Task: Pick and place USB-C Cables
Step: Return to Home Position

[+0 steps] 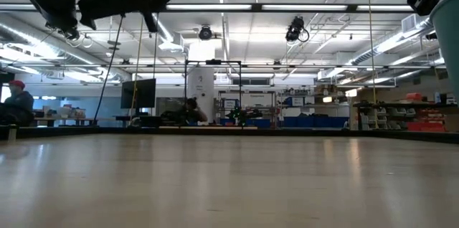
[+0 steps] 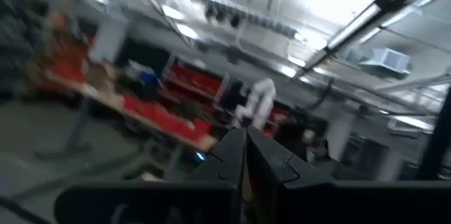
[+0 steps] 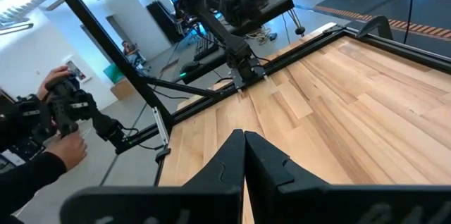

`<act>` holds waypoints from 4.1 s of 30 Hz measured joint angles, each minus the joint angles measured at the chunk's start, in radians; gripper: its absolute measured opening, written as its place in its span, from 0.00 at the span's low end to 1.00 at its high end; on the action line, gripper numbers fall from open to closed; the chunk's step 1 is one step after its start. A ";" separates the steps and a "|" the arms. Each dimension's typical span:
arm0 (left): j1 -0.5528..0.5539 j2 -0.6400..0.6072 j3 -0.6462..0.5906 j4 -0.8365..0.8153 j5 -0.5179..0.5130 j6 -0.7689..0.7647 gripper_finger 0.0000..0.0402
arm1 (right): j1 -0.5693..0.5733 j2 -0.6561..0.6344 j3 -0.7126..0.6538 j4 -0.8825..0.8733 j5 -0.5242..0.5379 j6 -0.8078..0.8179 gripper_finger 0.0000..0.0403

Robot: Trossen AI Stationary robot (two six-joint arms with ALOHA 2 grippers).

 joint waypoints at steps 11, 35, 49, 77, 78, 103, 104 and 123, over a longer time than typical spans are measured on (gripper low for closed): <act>-0.405 -0.414 -0.019 -0.371 -0.252 0.376 0.04 | 0.000 0.000 0.000 0.000 0.000 0.000 0.03; -0.578 -0.910 -0.348 -0.432 -0.389 0.520 0.05 | 0.000 0.000 0.001 0.000 0.000 0.000 0.03; -0.448 -1.086 -0.406 -0.718 -0.278 0.494 0.06 | 0.000 0.000 0.001 0.000 0.000 0.000 0.03; -0.524 -1.055 -0.408 -1.044 -0.277 0.670 0.07 | 0.000 0.000 0.001 0.000 0.000 0.000 0.03; -0.524 -1.055 -0.408 -1.043 -0.277 0.670 0.07 | 0.000 0.000 0.001 0.000 0.000 0.000 0.03; -0.524 -1.055 -0.409 -1.041 -0.279 0.669 0.08 | 0.000 0.000 0.001 0.000 0.000 0.000 0.03; -0.524 -1.055 -0.409 -1.041 -0.279 0.669 0.09 | 0.000 0.000 0.001 0.000 0.000 0.000 0.03; -0.524 -1.055 -0.409 -1.041 -0.279 0.668 0.07 | 0.017 -0.003 -0.243 0.515 0.033 -0.511 0.03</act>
